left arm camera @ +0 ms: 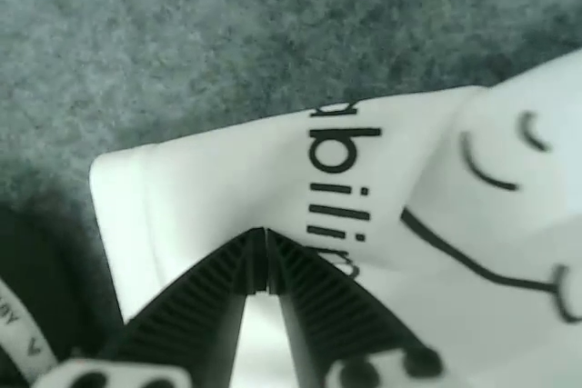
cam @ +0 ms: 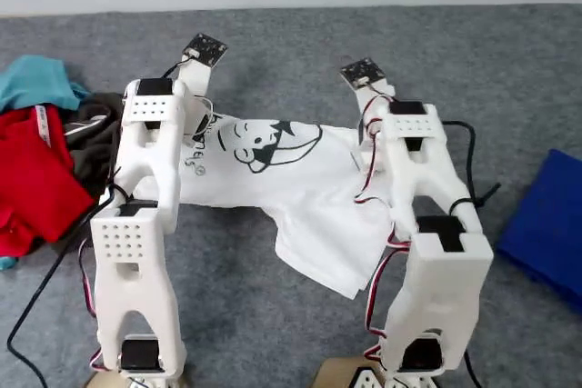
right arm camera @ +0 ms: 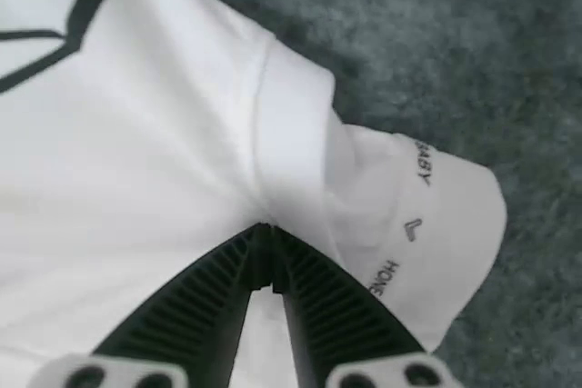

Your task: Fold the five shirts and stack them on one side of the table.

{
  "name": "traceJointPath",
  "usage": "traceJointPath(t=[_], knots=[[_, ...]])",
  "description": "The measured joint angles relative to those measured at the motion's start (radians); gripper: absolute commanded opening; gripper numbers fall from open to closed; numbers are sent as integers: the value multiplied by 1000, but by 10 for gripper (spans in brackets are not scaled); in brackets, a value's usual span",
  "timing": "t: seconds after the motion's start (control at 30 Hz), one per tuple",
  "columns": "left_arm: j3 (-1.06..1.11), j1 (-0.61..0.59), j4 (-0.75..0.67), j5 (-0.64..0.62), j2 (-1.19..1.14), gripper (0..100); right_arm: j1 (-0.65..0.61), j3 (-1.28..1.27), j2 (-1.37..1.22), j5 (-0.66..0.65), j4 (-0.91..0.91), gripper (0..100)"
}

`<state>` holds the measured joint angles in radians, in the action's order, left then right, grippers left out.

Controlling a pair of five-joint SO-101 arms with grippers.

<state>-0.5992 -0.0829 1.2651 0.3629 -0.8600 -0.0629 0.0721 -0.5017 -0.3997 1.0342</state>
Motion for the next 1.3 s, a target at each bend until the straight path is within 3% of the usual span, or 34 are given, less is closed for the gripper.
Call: traceJointPath(t=[0.17, 0.47, 0.73, 1.03, 1.3], knots=[[-135, -31, 64, 0, -83, 8, 28, 28, -21, -44, 0, 10], [-486, -78, 330, 0, -216, 7, 34, 28, -21, -51, 0, 10], [-810, 0, 433, 0, -216, 8, 34, 32, -21, -51, 0, 10], [-569, 34, 259, -63, -218, 73, 34, 32, -21, -52, 14, 10], [-450, 17, 222, -71, -218, 77, 34, 32, -20, -52, 14, 10]])
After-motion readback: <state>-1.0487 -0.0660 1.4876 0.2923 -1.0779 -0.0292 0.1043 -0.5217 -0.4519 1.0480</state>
